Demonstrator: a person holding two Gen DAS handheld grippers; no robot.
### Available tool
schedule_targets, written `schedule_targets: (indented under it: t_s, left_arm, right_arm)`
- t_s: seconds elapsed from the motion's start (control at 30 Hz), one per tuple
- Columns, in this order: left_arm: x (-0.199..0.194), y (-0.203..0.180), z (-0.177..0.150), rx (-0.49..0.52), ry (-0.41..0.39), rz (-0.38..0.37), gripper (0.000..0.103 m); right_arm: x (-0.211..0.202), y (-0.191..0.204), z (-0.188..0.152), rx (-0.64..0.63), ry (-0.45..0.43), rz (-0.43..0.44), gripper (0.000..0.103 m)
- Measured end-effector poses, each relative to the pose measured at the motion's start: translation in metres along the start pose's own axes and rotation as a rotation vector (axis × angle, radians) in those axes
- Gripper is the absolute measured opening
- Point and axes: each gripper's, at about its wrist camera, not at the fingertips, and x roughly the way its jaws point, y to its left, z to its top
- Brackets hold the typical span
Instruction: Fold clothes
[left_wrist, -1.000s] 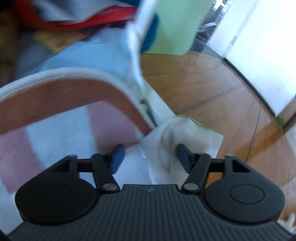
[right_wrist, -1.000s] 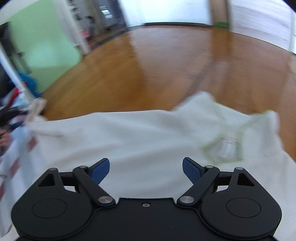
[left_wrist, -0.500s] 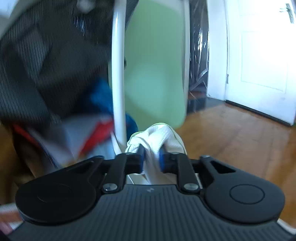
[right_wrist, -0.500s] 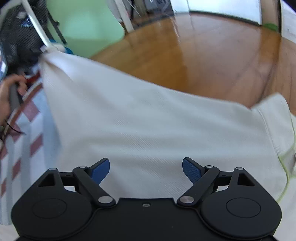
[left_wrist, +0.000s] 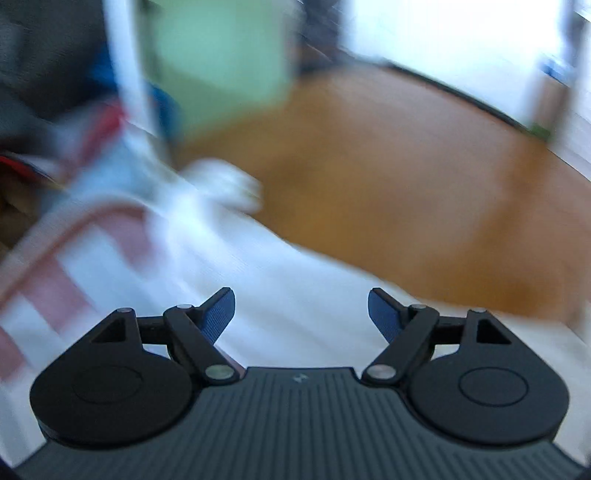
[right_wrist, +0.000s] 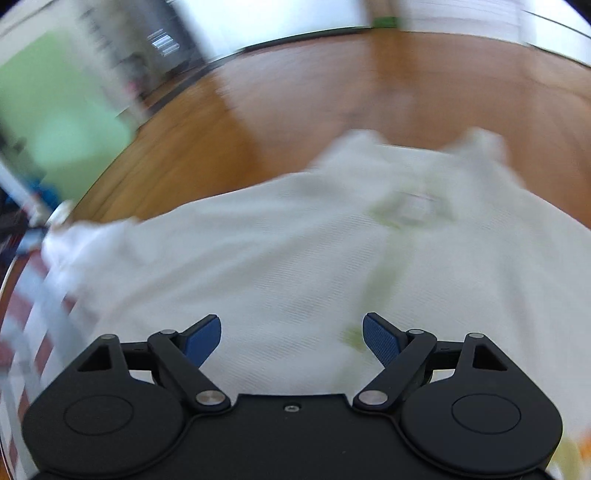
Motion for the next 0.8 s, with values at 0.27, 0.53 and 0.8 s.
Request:
schedule_targets:
  t_s: [0.27, 0.53, 0.8]
  left_arm:
    - [-0.053, -0.161, -0.093, 0.149, 0.233, -0.427, 0.079]
    - [-0.110, -0.244, -0.197, 0.425, 0.335, -0.612, 0.079]
    - [-0.142, -0.269, -0.242, 0.572, 0.363, -0.597, 0.077]
  right_arm:
    - [-0.104, -0.071, -0.014, 0.113, -0.109, -0.195, 0.087]
    - [-0.205, -0.145, -0.092, 0.210, -0.126, -0.309, 0.057]
    - [-0.205, -0.199, -0.153, 0.448, -0.093, -0.291, 0.068]
